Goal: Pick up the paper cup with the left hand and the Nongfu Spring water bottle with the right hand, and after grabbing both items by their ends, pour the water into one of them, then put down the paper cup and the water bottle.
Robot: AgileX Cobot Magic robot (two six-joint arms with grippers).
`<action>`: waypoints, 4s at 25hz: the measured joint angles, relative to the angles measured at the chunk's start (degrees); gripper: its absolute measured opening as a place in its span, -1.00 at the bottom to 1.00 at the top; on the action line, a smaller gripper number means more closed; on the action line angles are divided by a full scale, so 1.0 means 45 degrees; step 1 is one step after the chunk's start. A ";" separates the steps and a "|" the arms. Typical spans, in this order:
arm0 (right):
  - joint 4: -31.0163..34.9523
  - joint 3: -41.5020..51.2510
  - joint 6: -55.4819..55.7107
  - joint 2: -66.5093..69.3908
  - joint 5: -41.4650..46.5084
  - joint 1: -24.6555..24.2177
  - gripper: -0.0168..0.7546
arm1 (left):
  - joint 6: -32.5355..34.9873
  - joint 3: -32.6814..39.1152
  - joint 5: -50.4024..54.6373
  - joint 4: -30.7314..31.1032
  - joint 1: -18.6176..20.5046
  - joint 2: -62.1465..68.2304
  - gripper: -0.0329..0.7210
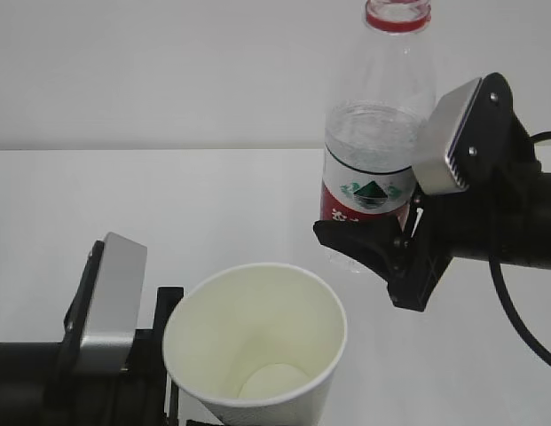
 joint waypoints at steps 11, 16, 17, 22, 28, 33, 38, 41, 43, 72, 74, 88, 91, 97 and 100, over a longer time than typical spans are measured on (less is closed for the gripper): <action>-0.0104 -0.0219 -0.0775 0.0000 0.0472 0.0805 0.41 | 0.0170 0.0000 0.0000 0.0477 0.0000 0.0000 0.49; -0.0435 -0.0927 -0.1646 0.0048 0.0576 0.0805 0.41 | 0.0170 0.0000 0.0000 0.0539 -0.0030 0.0000 0.49; -0.0533 -0.1080 -0.1734 0.0106 0.0576 0.0805 0.41 | 0.0170 0.0000 0.0000 0.0539 -0.0030 0.0000 0.49; -0.1047 -0.1437 -0.2182 0.0426 0.0712 0.0805 0.41 | 0.0170 0.0000 -0.0009 0.0539 -0.0059 0.0000 0.49; -0.1133 -0.1482 -0.3673 0.0562 0.0914 0.0805 0.41 | 0.0170 0.0000 -0.0030 0.0539 -0.0059 0.0000 0.49; -0.1153 -0.1482 -0.4401 0.0562 0.0914 0.0805 0.41 | 0.0170 0.0000 -0.0030 0.0539 -0.0059 0.0000 0.49; -0.1153 -0.1482 -0.5154 0.0562 0.1129 0.0805 0.41 | 0.0170 0.0000 -0.0030 -0.0074 -0.0059 0.0000 0.49; -0.1153 -0.1482 -0.5415 0.0562 0.1752 0.0805 0.41 | 0.0170 0.0000 -0.0030 -0.0666 -0.0059 0.0000 0.49; -0.1153 -0.1482 -0.5730 0.0562 0.2069 0.0805 0.41 | 0.0170 0.0000 -0.0030 -0.0785 -0.0059 0.0000 0.49; -0.1032 -0.1482 -0.8339 0.0562 0.2713 0.0805 0.40 | 0.0321 0.0000 0.0161 -0.1242 -0.0059 0.0000 0.49; -0.1032 -0.1482 -0.8483 0.0562 0.2713 0.0805 0.40 | 0.0436 0.0000 0.0161 -0.1269 -0.0059 0.0000 0.49; -0.0940 -0.1768 -0.9843 0.0562 0.2732 0.0805 0.40 | 0.0510 0.0000 0.0395 -0.1364 -0.0059 0.0000 0.49; -0.0912 -0.2152 -0.9876 0.0562 0.2732 0.0805 0.40 | 0.0510 0.0000 0.0395 -0.1342 -0.0059 0.0000 0.49; -0.0866 -0.2551 -1.0477 0.0562 0.2792 0.0805 0.40 | 0.0510 0.0000 0.0323 -0.1342 -0.0059 0.0000 0.49; -0.0866 -0.2573 -1.0773 0.0562 0.2871 0.0805 0.40 | 0.0510 0.0000 0.0323 -0.1319 -0.0059 0.0000 0.49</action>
